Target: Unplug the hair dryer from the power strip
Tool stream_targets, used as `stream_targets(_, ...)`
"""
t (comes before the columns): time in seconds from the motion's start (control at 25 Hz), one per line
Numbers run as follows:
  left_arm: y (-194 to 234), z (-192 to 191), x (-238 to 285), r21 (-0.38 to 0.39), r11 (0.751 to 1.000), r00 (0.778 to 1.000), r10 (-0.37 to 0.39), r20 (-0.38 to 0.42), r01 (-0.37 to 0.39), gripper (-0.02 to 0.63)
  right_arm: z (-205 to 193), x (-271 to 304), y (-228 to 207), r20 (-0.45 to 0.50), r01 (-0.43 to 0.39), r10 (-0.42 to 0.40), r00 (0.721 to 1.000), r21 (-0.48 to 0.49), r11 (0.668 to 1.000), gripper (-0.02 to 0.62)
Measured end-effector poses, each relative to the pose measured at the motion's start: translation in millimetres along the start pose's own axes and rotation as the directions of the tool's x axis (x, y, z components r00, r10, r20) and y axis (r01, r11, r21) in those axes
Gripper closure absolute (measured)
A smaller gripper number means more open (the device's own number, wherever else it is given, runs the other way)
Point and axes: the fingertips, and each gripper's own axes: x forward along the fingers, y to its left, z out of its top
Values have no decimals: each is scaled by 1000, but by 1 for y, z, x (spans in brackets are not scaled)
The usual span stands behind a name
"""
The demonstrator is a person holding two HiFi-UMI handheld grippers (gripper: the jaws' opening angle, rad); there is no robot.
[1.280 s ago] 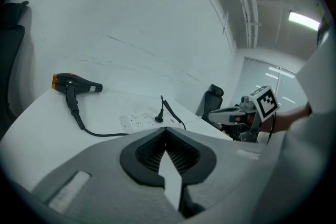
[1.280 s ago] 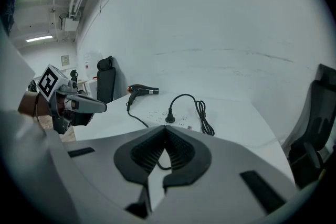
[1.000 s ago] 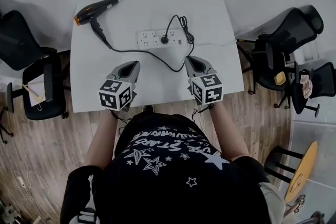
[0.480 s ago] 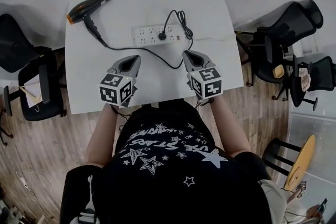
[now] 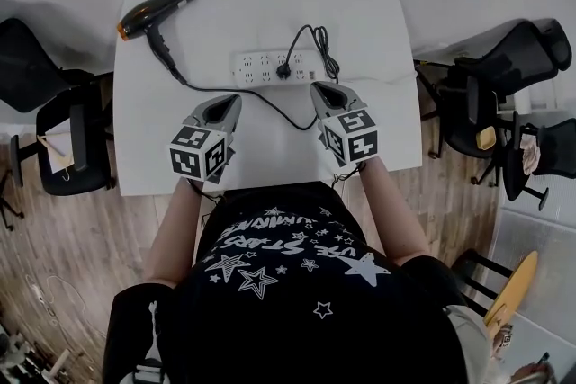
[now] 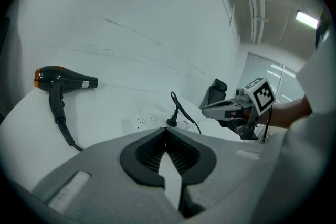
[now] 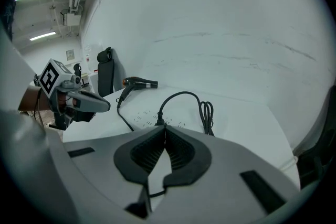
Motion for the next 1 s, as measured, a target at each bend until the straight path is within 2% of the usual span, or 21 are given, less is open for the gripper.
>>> stream_targets(0.44, 9, 6, 41, 23, 1000, 998, 3, -60, -1, 598, -7, 29, -8, -61, -83, 82, 995, -19, 996, 586)
stream_targets(0.76, 14, 5, 68, 10, 1000, 995, 15, -103, -14, 598, -5, 45, -11, -107, -145, 142, 984, -25, 989, 586)
stream_targets(1.0, 18, 2, 86, 64, 998, 987, 31, -160, -21, 598, -9, 56, -11, -171, -209, 201, 965, -33, 977, 586)
